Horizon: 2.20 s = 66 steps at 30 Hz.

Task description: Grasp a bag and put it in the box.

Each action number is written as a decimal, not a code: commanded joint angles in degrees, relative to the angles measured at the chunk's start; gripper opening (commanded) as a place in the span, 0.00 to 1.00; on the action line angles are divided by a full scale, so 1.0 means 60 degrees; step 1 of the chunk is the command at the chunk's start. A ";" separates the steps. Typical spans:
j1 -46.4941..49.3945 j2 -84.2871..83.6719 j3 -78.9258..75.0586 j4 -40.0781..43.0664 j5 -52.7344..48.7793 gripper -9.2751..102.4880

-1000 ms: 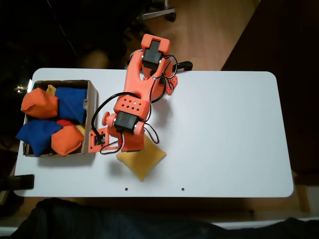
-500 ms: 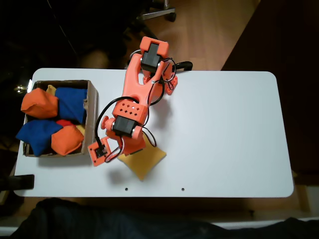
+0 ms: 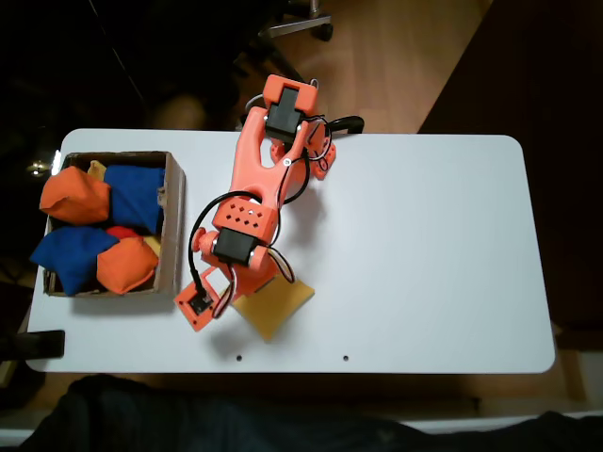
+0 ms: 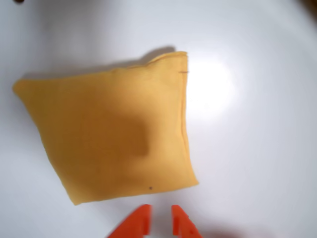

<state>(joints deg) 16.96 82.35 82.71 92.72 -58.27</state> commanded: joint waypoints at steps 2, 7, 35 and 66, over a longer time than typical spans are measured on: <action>0.0205 0.0015 -0.0044 0.0073 -0.0425 0.30; 0.0439 -0.0029 0.0103 0.0000 -0.1099 0.39; 0.0762 0.0220 0.0952 -0.0996 -0.2549 0.57; 0.1040 -0.0352 0.1875 -0.1714 -0.2739 0.88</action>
<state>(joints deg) 23.29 79.98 93.69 82.88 -76.11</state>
